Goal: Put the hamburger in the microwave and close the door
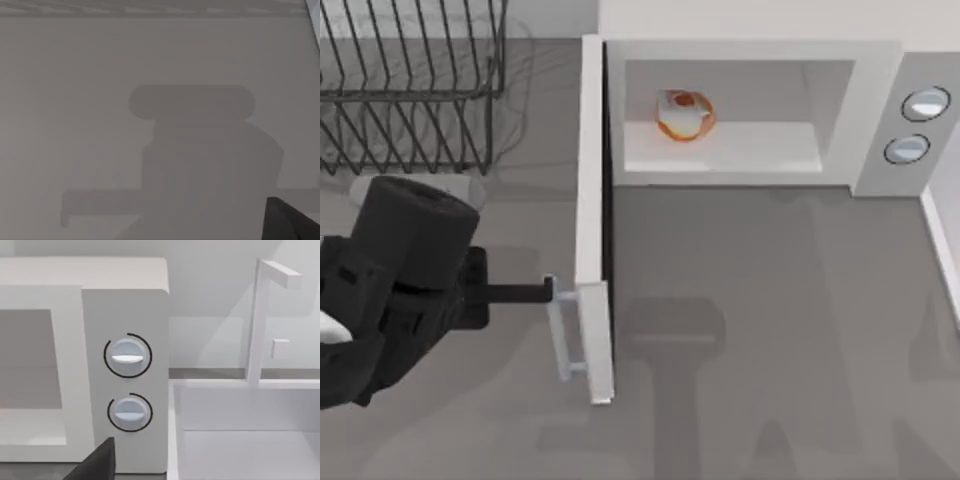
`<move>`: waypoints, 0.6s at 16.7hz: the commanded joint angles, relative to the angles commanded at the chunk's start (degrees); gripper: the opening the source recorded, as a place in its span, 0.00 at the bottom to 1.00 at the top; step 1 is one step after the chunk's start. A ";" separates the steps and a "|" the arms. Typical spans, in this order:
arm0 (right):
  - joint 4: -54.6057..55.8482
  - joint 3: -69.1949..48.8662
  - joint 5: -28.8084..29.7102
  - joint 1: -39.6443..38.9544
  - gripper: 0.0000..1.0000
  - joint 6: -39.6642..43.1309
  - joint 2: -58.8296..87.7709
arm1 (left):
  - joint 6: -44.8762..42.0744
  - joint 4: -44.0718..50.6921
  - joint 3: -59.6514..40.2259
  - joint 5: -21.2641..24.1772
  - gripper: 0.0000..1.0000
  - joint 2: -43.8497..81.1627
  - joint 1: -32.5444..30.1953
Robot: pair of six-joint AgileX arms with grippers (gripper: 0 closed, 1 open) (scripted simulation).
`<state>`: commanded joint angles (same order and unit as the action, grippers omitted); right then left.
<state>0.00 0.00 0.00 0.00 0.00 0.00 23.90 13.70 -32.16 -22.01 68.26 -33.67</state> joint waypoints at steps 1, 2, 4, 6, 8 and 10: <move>0.00 0.00 0.00 0.00 1.00 0.00 0.00 | -0.04 -2.95 1.92 0.01 0.00 0.82 0.06; 0.00 0.00 0.00 0.00 1.00 0.00 0.00 | -0.07 -5.38 3.60 -0.01 0.00 1.49 0.12; 0.00 0.00 0.00 0.00 1.00 0.00 0.00 | -0.16 -8.42 5.91 -0.09 0.00 2.32 0.21; 0.00 0.00 0.00 0.00 1.00 0.00 0.00 | -0.18 -9.10 6.46 -0.12 0.00 2.50 0.23; 0.00 0.00 0.00 0.00 1.00 0.00 0.00 | -0.18 -9.10 6.46 -0.12 0.00 2.50 0.23; 0.00 0.00 0.00 0.00 1.00 0.00 0.00 | 0.03 -8.60 4.43 0.08 0.00 1.34 -1.43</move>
<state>0.00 0.00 0.00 0.00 0.00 0.00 23.93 5.10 -27.74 -21.94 69.60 -35.10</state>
